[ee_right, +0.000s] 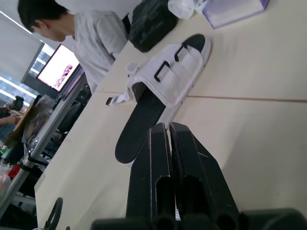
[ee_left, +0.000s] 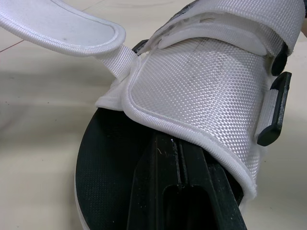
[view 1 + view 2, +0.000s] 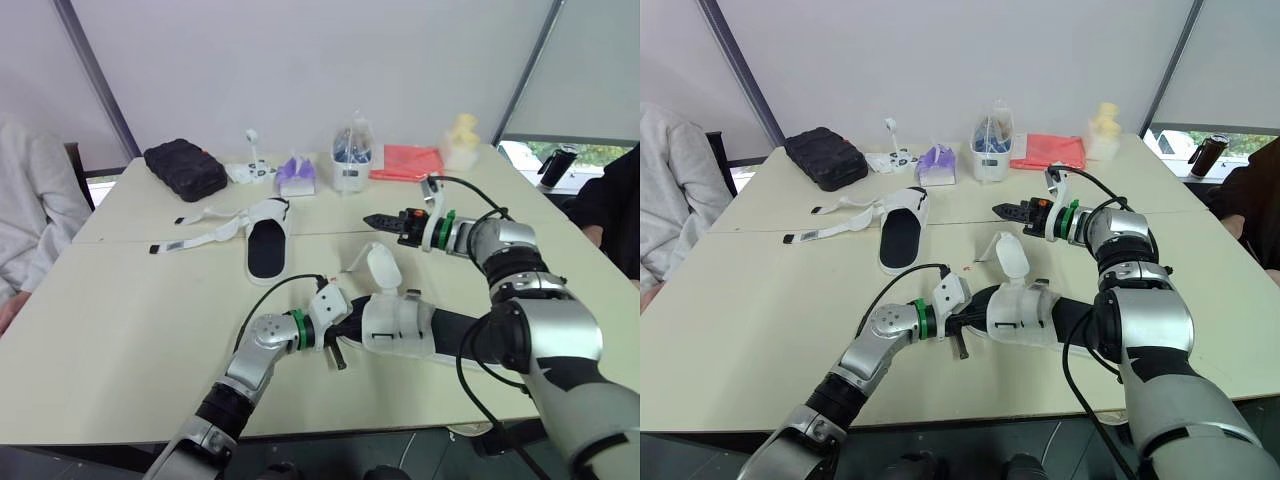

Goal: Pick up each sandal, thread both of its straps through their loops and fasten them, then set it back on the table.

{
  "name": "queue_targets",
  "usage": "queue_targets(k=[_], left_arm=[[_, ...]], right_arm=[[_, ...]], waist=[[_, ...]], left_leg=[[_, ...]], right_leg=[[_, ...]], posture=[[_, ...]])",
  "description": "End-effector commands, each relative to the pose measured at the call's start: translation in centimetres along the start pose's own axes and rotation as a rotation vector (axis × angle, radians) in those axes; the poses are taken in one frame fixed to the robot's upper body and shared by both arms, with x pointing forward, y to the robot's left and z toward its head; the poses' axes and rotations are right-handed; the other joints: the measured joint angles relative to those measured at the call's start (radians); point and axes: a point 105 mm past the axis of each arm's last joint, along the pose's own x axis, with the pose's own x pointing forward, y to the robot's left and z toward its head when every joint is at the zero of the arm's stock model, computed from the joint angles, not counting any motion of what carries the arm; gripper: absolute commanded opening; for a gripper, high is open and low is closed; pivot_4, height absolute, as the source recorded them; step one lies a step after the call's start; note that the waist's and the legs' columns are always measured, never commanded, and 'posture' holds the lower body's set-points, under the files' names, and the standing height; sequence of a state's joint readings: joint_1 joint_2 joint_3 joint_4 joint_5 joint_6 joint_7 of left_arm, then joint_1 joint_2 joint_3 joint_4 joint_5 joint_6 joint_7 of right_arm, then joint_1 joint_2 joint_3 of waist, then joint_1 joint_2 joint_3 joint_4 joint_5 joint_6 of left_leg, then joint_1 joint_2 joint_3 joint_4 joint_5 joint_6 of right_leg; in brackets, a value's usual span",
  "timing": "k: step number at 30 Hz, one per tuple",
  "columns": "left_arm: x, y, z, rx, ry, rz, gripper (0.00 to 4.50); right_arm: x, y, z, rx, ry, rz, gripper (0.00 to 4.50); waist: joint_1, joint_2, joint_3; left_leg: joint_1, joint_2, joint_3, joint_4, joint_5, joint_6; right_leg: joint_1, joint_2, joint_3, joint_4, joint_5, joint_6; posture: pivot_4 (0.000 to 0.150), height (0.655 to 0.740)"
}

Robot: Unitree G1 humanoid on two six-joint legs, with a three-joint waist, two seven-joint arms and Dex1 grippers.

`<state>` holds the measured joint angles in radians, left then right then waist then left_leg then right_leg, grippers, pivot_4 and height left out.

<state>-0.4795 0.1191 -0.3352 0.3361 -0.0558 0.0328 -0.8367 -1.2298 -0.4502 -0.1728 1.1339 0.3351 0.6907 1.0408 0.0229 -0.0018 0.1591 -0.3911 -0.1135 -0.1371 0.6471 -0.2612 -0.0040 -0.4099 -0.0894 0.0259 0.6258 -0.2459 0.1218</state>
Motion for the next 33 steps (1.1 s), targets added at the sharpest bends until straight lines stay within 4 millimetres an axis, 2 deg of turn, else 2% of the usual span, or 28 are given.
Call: queue_targets(k=[1,8,13,14,16,22,26,30,33], left_arm=[[-0.2,-0.3,-2.3,-0.052,0.085,-0.006,0.00],[-0.1,-0.3,-2.3,-0.054,0.085,-0.011,0.00],[-0.1,-0.3,-2.3,-0.052,0.087,-0.016,0.00],[-0.1,-0.3,-2.3,-0.051,0.087,-0.017,0.00],[-0.1,-0.3,-2.3,-0.049,0.088,-0.016,0.00],[-0.4,-0.3,-2.5,-0.059,0.091,-0.011,0.00],[-0.4,-0.4,-2.6,-0.059,0.091,-0.013,0.00],[-0.1,-0.6,-2.5,-0.053,0.091,-0.021,0.00],[-0.2,-0.6,-2.5,-0.051,0.092,-0.019,0.00]], right_arm=[[-0.5,0.7,1.6,-0.048,-0.042,0.025,0.08],[-1.6,1.0,3.0,-0.048,-0.088,0.035,0.08],[-2.4,0.4,2.0,-0.109,-0.030,0.021,0.08],[-2.6,0.5,2.0,-0.106,-0.032,0.025,0.61],[-3.2,0.7,2.0,-0.108,-0.017,0.048,1.34],[-6.1,-0.7,0.2,-0.184,0.164,-0.007,4.42],[-6.7,-0.9,-1.3,-0.175,0.249,0.028,4.42],[-5.6,-0.8,-3.3,-0.162,0.322,0.087,4.42],[-4.8,-0.8,-3.8,-0.172,0.329,0.102,4.42]], waist=[[-0.002,0.000,0.000],[-0.008,0.000,0.000],[-0.009,0.000,0.000],[-0.009,0.000,0.000],[-0.008,0.000,0.000],[-0.011,0.000,0.000],[-0.013,0.001,0.000],[-0.012,0.001,0.000],[-0.010,0.001,0.000]], left_leg=[[0.000,0.000,0.000,0.000,0.000,0.000],[0.000,0.000,0.000,0.000,0.000,0.000],[0.000,0.000,0.000,0.000,0.000,0.000],[0.000,0.000,0.000,0.000,0.000,0.000],[0.000,0.000,0.000,0.000,0.000,0.000],[0.000,0.000,0.000,0.000,0.000,0.000],[0.000,0.000,0.000,0.000,0.000,0.000],[0.000,0.000,0.000,0.000,0.000,0.000],[0.000,0.000,0.000,0.000,0.000,0.000]], right_leg=[[0.000,0.000,0.000,0.000,0.000,0.000],[0.000,0.000,0.000,0.000,0.000,0.000],[0.000,0.000,0.000,0.000,0.000,0.000],[0.000,0.000,0.000,0.000,0.000,0.000],[0.000,0.000,0.000,0.000,0.000,0.000],[0.000,-0.001,0.000,0.000,0.000,0.000],[0.000,0.000,0.000,0.000,0.000,0.000],[0.000,0.000,0.000,0.000,0.000,0.000],[0.000,0.000,0.000,0.000,0.000,0.000]], posture=[[0.150,0.7400],[0.150,0.7400],[0.150,0.7400],[0.150,0.7400],[0.150,0.7400],[0.150,0.7400],[0.150,0.7400],[0.150,0.7400],[0.150,0.7400]])
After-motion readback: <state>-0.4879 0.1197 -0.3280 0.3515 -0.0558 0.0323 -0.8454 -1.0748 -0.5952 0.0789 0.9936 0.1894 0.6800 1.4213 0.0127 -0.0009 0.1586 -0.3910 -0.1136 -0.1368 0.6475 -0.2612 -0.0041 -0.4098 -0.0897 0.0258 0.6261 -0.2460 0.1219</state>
